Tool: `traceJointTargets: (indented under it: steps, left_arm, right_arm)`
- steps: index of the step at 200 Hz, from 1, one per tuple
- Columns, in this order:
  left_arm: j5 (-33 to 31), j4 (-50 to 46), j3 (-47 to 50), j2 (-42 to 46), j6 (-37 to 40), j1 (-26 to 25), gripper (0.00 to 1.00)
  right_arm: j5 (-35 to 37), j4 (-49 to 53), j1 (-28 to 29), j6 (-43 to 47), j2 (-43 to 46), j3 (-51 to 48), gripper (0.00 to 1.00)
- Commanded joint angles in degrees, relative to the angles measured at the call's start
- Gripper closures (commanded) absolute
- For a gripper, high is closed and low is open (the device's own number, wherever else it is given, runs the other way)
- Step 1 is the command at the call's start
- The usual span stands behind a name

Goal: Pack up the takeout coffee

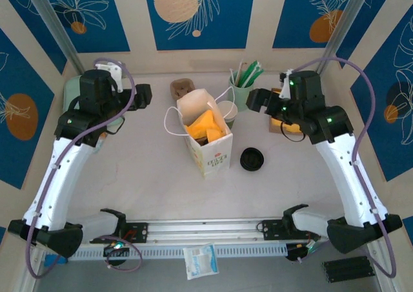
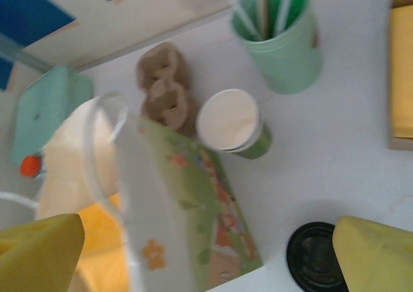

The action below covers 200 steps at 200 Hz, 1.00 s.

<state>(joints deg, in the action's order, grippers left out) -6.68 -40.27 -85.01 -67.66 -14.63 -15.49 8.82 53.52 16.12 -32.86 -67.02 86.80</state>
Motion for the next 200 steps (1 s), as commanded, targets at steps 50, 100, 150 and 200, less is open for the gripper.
traceJointTargets:
  steps: [50,100,150,200]
  left_arm:
    - [-8.27,19.18,21.86,8.49,4.02,6.47,0.01]
    - [-11.92,34.46,38.73,13.06,8.84,8.06,0.01]
    - [-14.11,51.11,52.02,8.78,11.93,8.32,0.0]
    - [-13.36,72.77,61.69,-1.33,13.53,8.31,0.01]
  right_arm:
    - [2.03,-17.3,-11.91,4.69,0.34,-19.71,0.01]
    - [9.35,-40.53,-11.99,17.11,4.11,-36.98,0.01]
    - [14.03,-59.97,-13.72,21.15,1.01,-50.61,0.01]
    - [13.94,-75.21,-15.39,23.36,-3.19,-59.4,0.01]
